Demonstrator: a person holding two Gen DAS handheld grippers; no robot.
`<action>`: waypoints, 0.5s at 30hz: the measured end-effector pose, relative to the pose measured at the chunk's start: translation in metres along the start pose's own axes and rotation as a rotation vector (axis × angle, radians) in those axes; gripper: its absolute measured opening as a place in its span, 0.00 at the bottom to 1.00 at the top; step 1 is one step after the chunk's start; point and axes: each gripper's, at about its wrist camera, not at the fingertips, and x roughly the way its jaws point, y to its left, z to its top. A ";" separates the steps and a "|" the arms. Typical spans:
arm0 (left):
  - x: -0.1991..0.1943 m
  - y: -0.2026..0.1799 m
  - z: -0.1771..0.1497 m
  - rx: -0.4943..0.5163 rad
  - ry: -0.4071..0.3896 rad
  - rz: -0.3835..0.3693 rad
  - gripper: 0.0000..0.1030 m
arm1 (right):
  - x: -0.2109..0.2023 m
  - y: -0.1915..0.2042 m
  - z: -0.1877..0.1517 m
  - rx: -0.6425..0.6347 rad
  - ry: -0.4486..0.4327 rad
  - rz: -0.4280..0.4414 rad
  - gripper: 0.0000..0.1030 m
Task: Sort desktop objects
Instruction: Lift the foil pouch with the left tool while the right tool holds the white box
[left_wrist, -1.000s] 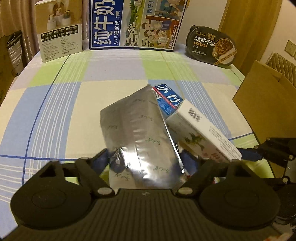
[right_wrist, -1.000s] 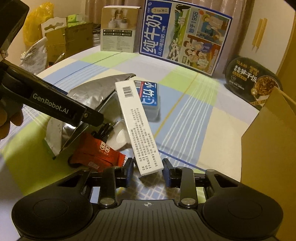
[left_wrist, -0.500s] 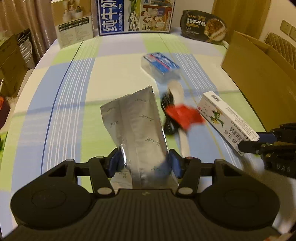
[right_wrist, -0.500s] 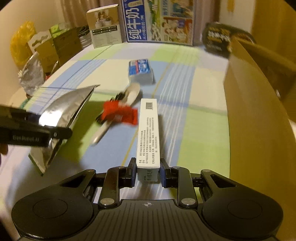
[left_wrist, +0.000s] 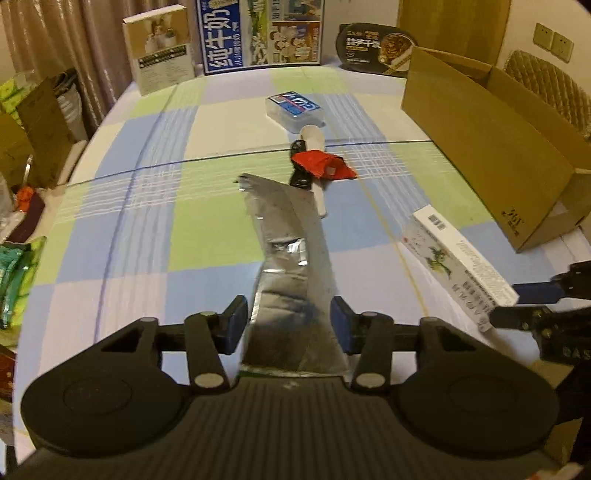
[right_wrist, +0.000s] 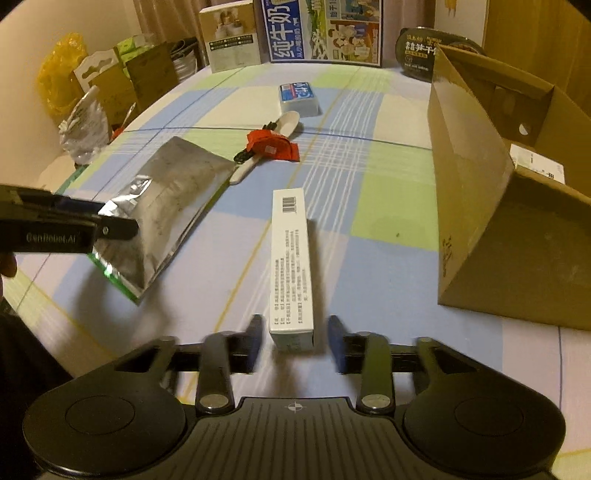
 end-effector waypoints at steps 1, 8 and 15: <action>-0.001 0.000 0.000 0.005 -0.007 0.017 0.53 | -0.001 0.001 0.000 -0.001 -0.006 0.001 0.53; 0.005 -0.007 0.017 0.065 -0.008 0.021 0.69 | 0.006 0.004 0.005 -0.013 -0.017 0.021 0.57; 0.049 -0.004 0.050 0.081 0.167 -0.070 0.69 | 0.024 -0.002 0.022 -0.036 0.015 0.042 0.57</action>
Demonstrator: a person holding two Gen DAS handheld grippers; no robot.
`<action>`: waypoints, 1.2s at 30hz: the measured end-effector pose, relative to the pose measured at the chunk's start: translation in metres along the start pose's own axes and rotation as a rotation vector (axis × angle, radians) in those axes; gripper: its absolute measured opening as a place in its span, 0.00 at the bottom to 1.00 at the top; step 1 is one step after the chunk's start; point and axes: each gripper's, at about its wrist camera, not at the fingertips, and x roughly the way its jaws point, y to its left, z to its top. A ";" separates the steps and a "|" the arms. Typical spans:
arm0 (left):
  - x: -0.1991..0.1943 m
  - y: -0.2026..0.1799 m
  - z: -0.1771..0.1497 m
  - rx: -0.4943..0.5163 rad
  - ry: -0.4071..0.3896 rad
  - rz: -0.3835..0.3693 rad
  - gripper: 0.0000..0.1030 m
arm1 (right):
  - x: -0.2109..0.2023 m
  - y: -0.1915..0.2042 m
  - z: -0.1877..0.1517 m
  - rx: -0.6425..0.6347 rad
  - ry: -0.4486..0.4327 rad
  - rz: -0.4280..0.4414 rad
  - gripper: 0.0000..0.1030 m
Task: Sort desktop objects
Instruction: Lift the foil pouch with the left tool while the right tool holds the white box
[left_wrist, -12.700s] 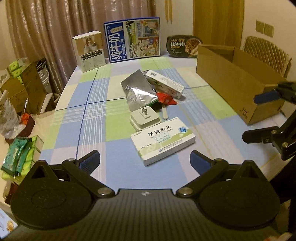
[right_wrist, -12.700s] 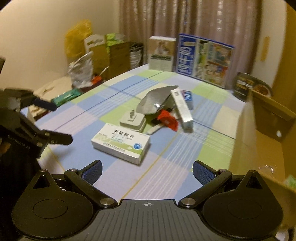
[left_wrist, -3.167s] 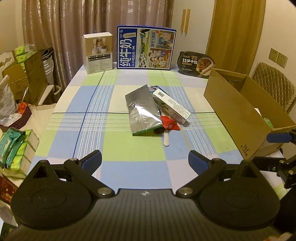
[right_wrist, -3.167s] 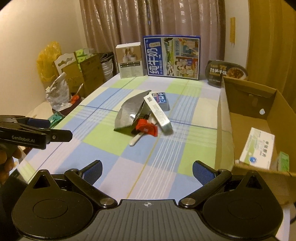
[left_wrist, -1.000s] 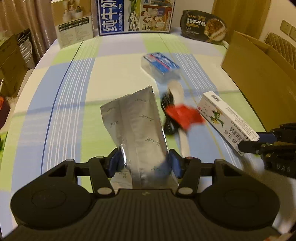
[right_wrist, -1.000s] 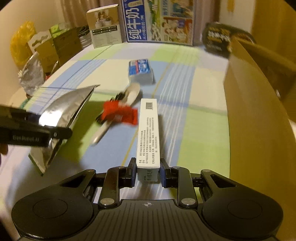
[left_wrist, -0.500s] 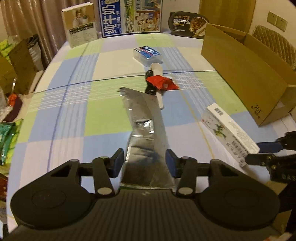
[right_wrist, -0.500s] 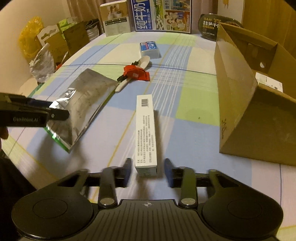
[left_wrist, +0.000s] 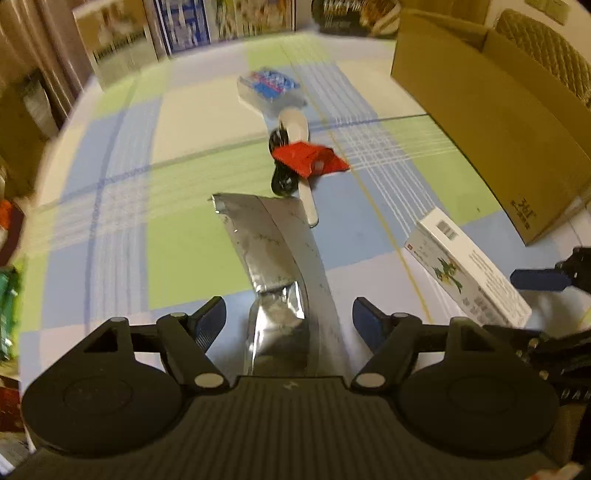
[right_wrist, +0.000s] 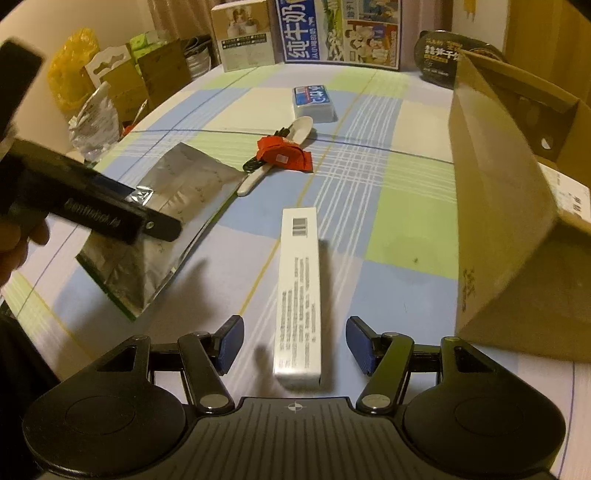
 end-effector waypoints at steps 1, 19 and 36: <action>0.006 0.003 0.005 -0.010 0.028 -0.015 0.69 | 0.003 0.000 0.002 -0.008 0.005 -0.002 0.57; 0.049 0.003 0.032 0.086 0.209 -0.038 0.56 | 0.038 0.000 0.022 -0.093 0.076 0.006 0.49; 0.014 -0.013 -0.009 0.142 0.190 -0.055 0.35 | 0.015 0.000 -0.002 -0.028 0.078 0.006 0.22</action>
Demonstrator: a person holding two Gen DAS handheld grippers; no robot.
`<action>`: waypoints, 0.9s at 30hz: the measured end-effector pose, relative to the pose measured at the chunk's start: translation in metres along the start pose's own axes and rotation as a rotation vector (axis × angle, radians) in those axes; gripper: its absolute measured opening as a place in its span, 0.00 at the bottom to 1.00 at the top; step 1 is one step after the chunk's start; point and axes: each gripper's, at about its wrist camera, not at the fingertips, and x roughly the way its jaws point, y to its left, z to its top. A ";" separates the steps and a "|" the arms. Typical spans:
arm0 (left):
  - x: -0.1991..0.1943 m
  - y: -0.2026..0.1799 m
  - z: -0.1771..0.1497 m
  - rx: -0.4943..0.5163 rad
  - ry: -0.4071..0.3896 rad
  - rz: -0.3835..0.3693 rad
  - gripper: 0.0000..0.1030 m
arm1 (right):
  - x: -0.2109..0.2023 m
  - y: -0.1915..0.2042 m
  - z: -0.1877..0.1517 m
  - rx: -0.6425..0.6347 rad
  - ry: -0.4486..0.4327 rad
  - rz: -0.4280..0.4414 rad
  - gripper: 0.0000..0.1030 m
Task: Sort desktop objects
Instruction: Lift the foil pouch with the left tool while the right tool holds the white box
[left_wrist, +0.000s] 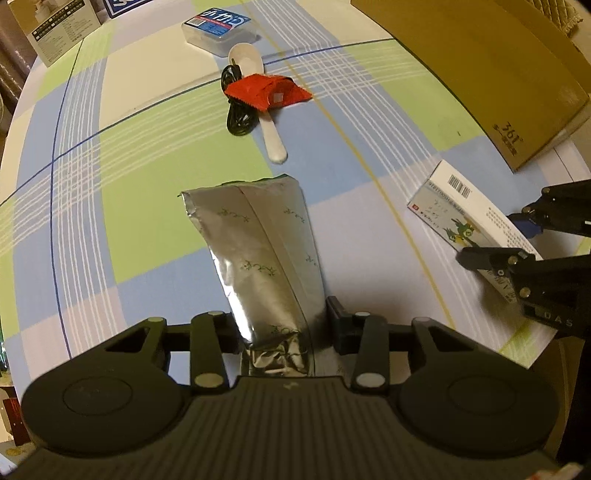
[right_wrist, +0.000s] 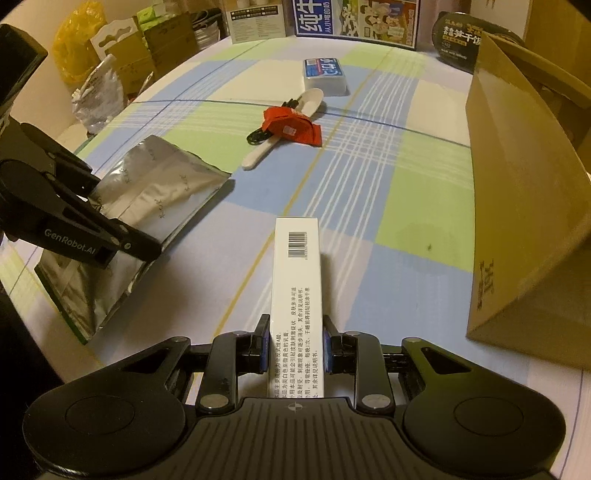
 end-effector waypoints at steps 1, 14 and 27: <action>0.000 0.000 -0.001 -0.003 -0.001 0.000 0.35 | -0.001 0.000 -0.001 0.001 0.000 0.000 0.22; 0.006 -0.001 0.006 0.003 0.030 0.012 0.48 | -0.002 0.006 0.001 -0.024 -0.016 -0.019 0.23; 0.001 -0.008 0.004 0.061 0.018 0.027 0.38 | 0.003 0.010 0.001 -0.052 -0.011 -0.026 0.22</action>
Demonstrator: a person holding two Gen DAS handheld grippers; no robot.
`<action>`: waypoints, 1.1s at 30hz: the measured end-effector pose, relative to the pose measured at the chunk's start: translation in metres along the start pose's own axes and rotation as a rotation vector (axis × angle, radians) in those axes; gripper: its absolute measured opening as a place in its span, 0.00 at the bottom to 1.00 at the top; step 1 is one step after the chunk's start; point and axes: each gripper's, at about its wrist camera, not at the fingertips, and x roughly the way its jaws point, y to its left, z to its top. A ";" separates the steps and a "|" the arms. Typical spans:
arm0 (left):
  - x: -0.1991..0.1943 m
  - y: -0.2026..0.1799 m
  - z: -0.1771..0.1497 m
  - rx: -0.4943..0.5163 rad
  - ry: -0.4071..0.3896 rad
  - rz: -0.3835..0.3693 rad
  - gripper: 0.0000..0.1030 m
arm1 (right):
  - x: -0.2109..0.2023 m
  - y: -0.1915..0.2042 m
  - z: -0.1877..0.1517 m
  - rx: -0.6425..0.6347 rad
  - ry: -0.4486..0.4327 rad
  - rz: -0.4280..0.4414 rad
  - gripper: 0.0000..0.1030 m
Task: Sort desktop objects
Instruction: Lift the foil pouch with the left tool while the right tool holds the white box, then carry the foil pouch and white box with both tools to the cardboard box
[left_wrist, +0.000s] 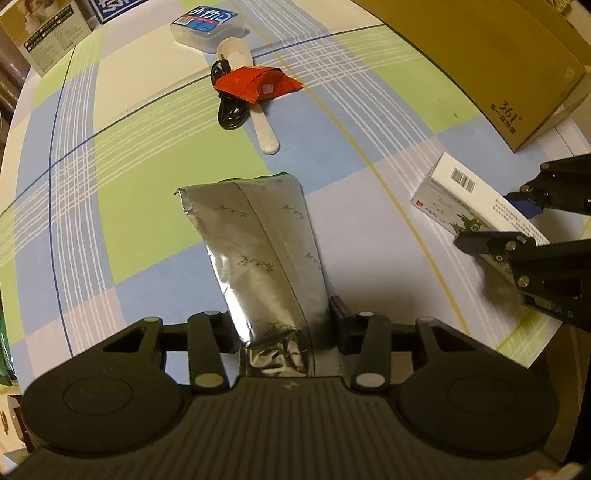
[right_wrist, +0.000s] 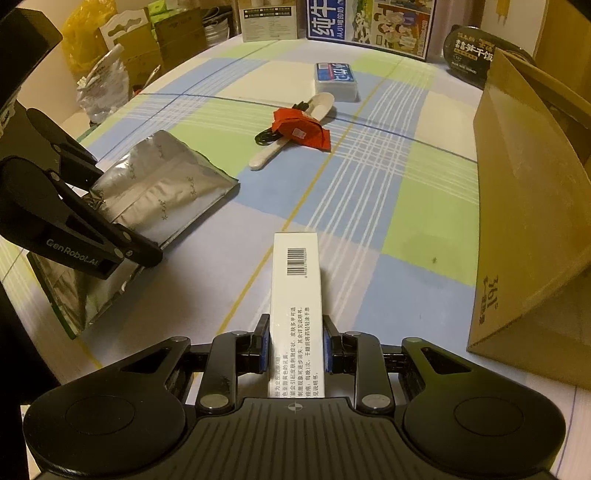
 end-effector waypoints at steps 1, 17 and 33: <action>-0.001 -0.001 -0.001 0.004 -0.001 0.000 0.37 | -0.001 0.000 -0.001 0.007 -0.002 0.002 0.22; -0.019 -0.004 -0.018 -0.031 -0.014 -0.062 0.32 | -0.037 -0.008 -0.007 0.085 -0.080 -0.008 0.22; -0.066 -0.024 0.009 0.054 -0.078 -0.057 0.32 | -0.079 -0.015 -0.009 0.125 -0.163 -0.027 0.22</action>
